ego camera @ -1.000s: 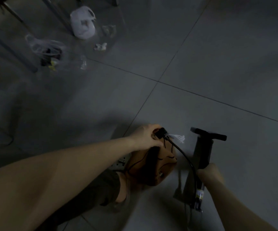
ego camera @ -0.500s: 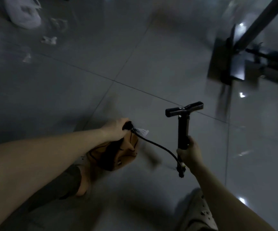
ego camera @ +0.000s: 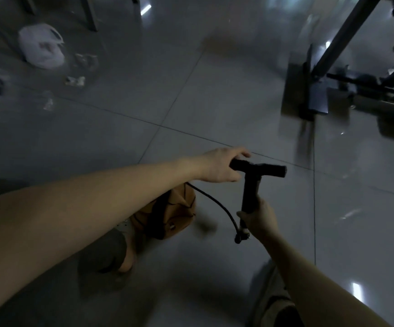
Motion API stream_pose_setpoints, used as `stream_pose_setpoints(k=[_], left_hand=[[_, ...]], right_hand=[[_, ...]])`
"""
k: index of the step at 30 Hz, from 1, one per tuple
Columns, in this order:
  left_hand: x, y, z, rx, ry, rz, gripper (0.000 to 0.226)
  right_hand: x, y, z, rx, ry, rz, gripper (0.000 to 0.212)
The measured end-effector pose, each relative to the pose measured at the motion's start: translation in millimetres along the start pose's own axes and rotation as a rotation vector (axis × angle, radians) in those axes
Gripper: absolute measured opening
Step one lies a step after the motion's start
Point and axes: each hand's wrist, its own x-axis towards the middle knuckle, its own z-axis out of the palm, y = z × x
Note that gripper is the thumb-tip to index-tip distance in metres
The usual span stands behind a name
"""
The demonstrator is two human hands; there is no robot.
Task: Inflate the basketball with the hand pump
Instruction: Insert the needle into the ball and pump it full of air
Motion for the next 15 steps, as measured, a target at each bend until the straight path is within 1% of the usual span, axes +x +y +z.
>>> stream_pose_setpoints(k=[3, 5, 6, 7, 9, 11, 12, 15], left_hand=[[-18.6, 16.0, 15.3, 0.240, -0.096, 0.037, 0.043], [-32.3, 9.8, 32.5, 0.307, -0.166, 0.069, 0.029], [-38.7, 4.4, 40.1, 0.320, -0.201, 0.093, 0.021], [-44.1, -1.1, 46.7, 0.340, -0.236, 0.110, 0.017], [-53.9, -9.0, 56.8, 0.379, -0.286, 0.116, 0.015], [-62.6, -17.4, 70.1, 0.391, -0.299, 0.096, 0.016], [-65.7, -21.7, 76.8, 0.403, -0.295, 0.092, 0.017], [-76.7, -28.5, 93.9, 0.415, -0.243, 0.108, 0.014]], right_hand=[[-23.3, -2.9, 13.1, -0.087, -0.049, -0.061, 0.052], [-37.5, -0.2, 19.4, -0.116, -0.128, -0.104, 0.045], [-42.0, 4.6, 21.1, -0.133, -0.202, -0.105, 0.044], [-46.2, 8.9, 19.3, -0.164, -0.290, -0.093, 0.046], [-50.2, 15.6, 5.8, -0.279, -0.418, -0.010, 0.060], [-55.2, 14.4, -15.8, -0.381, -0.450, 0.047, 0.070], [-58.0, 9.3, -26.8, -0.416, -0.451, 0.043, 0.074], [-74.4, -23.6, -47.3, -0.447, -0.477, -0.070, 0.083]])
